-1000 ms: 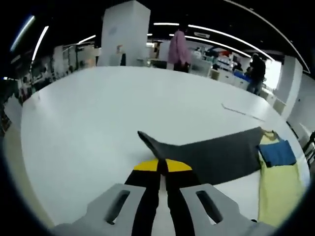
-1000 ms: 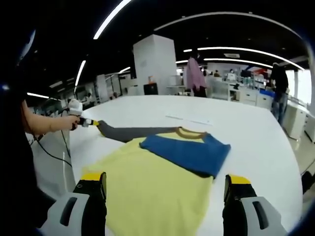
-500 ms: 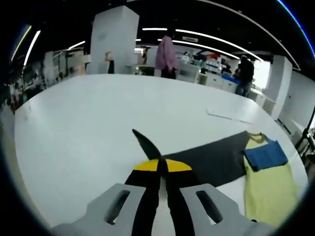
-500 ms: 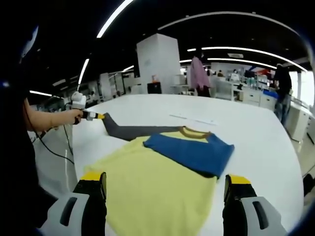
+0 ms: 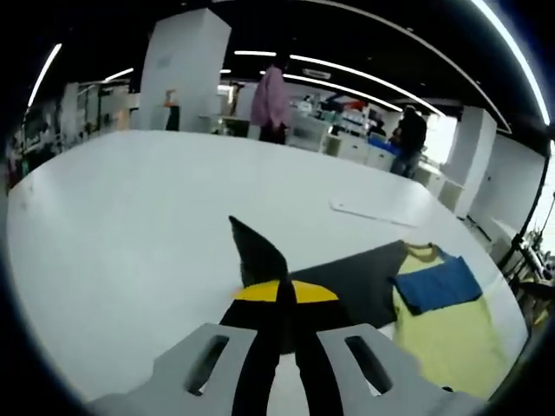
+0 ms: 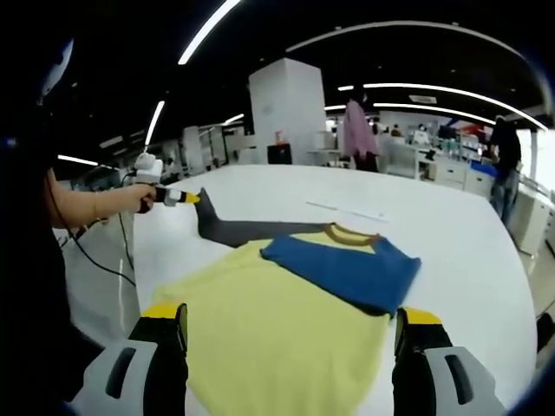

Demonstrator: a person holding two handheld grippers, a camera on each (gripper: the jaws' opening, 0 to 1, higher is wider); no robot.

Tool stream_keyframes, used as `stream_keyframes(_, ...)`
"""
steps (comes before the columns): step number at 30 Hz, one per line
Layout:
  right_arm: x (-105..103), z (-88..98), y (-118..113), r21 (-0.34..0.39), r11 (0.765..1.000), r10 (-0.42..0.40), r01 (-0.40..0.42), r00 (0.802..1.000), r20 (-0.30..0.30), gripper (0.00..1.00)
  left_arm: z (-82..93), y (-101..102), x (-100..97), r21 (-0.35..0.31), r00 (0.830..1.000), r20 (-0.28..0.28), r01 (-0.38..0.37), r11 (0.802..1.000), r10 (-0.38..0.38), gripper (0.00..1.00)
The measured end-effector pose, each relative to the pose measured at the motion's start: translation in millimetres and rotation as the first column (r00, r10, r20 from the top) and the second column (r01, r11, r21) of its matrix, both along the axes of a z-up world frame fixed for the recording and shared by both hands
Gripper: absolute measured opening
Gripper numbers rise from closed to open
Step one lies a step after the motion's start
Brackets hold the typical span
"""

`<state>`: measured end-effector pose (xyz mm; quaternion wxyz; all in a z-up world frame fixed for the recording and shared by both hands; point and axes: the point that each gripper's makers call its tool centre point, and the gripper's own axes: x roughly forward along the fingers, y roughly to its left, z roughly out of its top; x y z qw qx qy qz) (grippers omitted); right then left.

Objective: Fold the garment on the visible template until the final outline fits inside the template.

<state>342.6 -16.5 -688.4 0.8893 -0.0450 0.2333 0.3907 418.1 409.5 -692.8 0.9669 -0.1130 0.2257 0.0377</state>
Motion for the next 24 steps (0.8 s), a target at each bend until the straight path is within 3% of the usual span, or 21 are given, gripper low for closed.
stream_keyframes(14,0,4.6,9,0.021,1.000,0.022,-0.022,1.000,0.021,0.99,12.6,-50,18.0,-0.110,0.994,0.070,0.090,0.990,-0.082,0.01)
stream_keyframes(24,-1,8.2,9,0.034,0.999,0.018,-0.019,0.999,0.031,0.99,22.3,-85,25.5,-0.121,0.983,0.088,0.173,0.977,-0.163,0.01)
